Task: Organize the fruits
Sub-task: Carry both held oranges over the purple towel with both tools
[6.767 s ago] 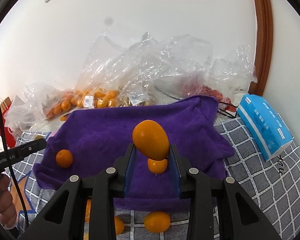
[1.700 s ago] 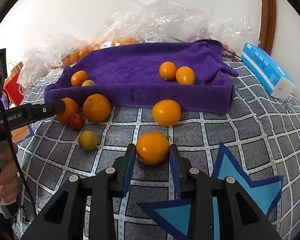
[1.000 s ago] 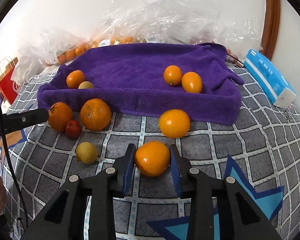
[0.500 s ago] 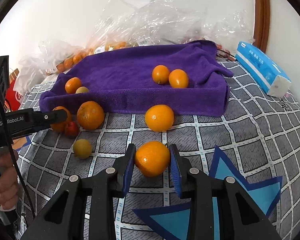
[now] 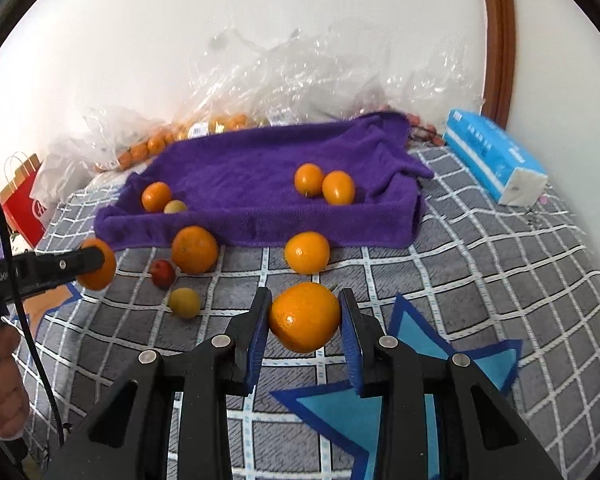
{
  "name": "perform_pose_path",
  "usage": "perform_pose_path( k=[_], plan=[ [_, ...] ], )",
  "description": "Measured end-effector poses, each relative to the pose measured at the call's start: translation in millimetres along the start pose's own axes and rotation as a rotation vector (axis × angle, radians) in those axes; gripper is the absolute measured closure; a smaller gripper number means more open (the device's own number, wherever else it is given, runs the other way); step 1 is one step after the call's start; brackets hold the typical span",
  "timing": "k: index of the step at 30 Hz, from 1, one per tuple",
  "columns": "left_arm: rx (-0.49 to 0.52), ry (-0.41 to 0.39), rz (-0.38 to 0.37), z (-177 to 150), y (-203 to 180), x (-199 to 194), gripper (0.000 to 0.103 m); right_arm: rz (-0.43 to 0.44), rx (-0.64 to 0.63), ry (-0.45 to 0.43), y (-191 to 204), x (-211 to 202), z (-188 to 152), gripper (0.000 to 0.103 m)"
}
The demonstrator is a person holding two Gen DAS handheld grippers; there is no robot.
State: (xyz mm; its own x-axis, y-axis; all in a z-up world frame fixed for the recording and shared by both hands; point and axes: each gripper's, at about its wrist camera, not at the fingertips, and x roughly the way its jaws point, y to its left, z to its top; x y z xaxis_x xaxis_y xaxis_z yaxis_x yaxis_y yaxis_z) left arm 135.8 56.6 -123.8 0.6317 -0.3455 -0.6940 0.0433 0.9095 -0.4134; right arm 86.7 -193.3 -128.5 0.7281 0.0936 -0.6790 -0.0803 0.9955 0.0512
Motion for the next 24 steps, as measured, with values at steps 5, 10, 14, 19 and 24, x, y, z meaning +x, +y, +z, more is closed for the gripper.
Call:
perform_pose_path(
  k=[5,10,14,19,24],
  plan=[
    [-0.011,-0.029,0.005,-6.7,-1.5,-20.1,0.063,-0.006,0.005,-0.032,1.4,-19.9,2.4,0.069],
    [-0.025,-0.050,0.005,-11.2,-1.1,-35.6,0.063,-0.007,0.004,-0.060,3.7,-36.3,4.4,0.069],
    [-0.024,-0.060,0.003,-12.9,-3.1,-44.9,0.063,-0.016,0.001,-0.073,5.1,-44.1,6.7,0.069],
    [-0.019,-0.070,-0.001,-12.4,-5.9,-49.5,0.063,-0.030,0.010,-0.086,4.4,-51.9,10.2,0.069],
    [-0.014,-0.080,-0.009,-10.1,-5.9,-52.4,0.063,-0.044,0.013,-0.095,4.0,-55.9,13.9,0.069]
  ],
)
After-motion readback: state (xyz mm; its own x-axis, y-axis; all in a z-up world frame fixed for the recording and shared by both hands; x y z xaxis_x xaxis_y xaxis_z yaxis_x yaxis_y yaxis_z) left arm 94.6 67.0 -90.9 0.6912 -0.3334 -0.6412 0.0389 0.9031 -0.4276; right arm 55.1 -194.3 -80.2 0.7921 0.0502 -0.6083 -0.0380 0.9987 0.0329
